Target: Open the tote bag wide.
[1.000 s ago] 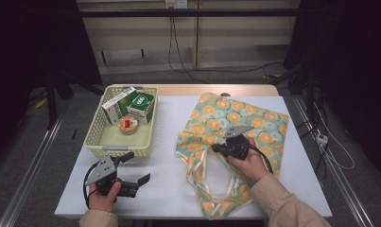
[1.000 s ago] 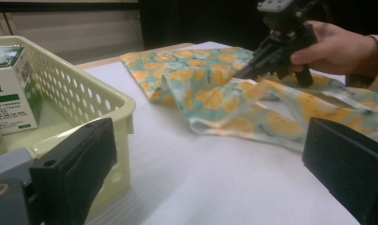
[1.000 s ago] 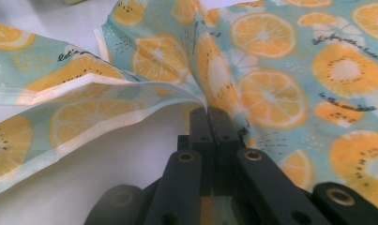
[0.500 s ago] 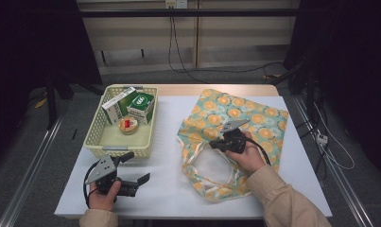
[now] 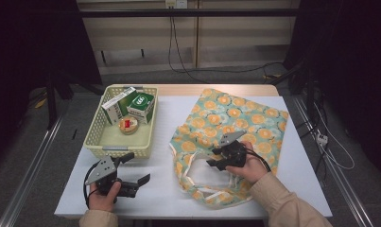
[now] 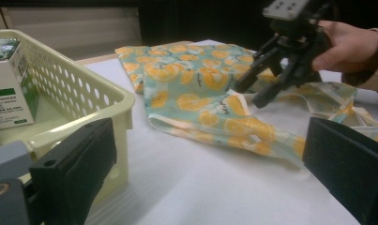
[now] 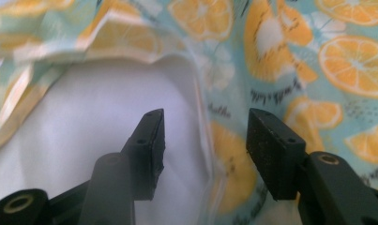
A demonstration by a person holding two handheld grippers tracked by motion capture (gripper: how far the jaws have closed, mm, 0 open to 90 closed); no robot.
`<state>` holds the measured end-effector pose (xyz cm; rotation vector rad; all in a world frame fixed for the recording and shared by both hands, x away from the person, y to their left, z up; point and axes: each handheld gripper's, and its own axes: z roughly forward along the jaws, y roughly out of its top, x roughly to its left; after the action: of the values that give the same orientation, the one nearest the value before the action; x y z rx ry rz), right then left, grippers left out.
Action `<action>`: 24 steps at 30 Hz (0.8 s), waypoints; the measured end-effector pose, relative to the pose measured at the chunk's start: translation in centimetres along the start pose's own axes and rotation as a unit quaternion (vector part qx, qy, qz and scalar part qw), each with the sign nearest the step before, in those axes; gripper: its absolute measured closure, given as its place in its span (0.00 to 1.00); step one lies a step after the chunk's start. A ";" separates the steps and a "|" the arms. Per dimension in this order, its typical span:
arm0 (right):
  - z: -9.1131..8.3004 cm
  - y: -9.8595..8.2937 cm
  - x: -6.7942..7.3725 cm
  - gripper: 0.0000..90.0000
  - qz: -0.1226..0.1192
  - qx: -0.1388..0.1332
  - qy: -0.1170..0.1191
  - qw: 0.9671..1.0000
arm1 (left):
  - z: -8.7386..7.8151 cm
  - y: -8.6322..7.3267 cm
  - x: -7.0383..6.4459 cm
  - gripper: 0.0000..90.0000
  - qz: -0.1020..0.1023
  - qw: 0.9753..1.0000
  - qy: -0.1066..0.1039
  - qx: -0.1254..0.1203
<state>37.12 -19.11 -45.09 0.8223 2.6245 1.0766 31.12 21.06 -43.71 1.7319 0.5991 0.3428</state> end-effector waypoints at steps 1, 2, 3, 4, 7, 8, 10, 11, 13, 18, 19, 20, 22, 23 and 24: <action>0.0 -0.3 0.3 0.52 -0.002 0.006 -0.001 1.000 | 0.0 0.0 0.0 0.03 0.000 1.000 0.000 0.000; -0.1 -0.6 0.5 0.52 -0.001 0.002 -0.004 1.000 | 0.0 0.0 -0.1 0.03 -0.004 1.000 0.000 -0.002; -0.1 -0.8 0.6 0.54 0.005 -0.006 -0.007 1.000 | 0.0 0.1 -0.1 0.03 -0.002 1.000 0.000 -0.002; -0.1 -0.9 0.5 0.57 0.008 -0.009 -0.005 1.000 | 0.0 0.1 -0.1 0.03 0.000 1.000 0.000 -0.002; -0.1 -1.0 -0.4 0.76 0.010 -0.017 -0.010 1.000 | 0.1 0.2 -0.3 0.03 0.001 1.000 -0.002 -0.001; -0.1 -1.1 -0.7 0.83 0.016 -0.022 -0.010 1.000 | 0.2 0.2 -0.4 0.03 0.001 1.000 -0.002 -0.002; -0.1 -1.0 -1.2 0.92 0.013 -0.022 -0.011 1.000 | 0.3 0.3 -0.5 0.03 0.003 1.000 -0.005 -0.002; 0.0 -1.0 -1.4 0.98 0.014 -0.022 -0.014 1.000 | 0.3 0.3 -0.5 0.03 0.004 1.000 -0.005 -0.001; 0.1 -0.8 -1.9 1.00 0.011 -0.020 -0.027 0.999 | 0.2 0.2 -0.5 0.03 0.004 1.000 -0.004 -0.002; 0.4 -0.5 -4.2 1.00 0.033 -0.024 -0.055 0.998 | 0.2 0.3 -0.4 0.03 0.002 1.000 -0.001 -0.004; 0.4 -0.5 -4.8 1.00 0.036 -0.023 -0.064 0.997 | 0.1 0.3 -0.4 0.03 0.001 1.000 -0.002 -0.004; 0.5 -0.4 -5.4 1.00 0.038 -0.022 -0.075 0.996 | 0.1 0.3 -0.4 0.03 0.002 1.000 -0.002 -0.005; 0.5 -0.3 -6.6 1.00 0.049 -0.024 -0.088 0.995 | 0.1 0.3 -0.3 0.03 0.003 1.000 -0.003 -0.004; 0.5 -0.2 -7.2 1.00 0.048 -0.022 -0.105 0.993 | 0.1 0.3 -0.2 0.03 0.002 1.000 -0.002 -0.004; 0.5 -0.2 -7.8 1.00 0.054 -0.021 -0.115 0.992 | 0.1 0.2 -0.2 0.03 0.001 1.000 -0.002 -0.004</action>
<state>43.71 -23.30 -45.86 1.0230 2.3823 0.9929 31.06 20.82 -43.51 1.7247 0.5921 0.3436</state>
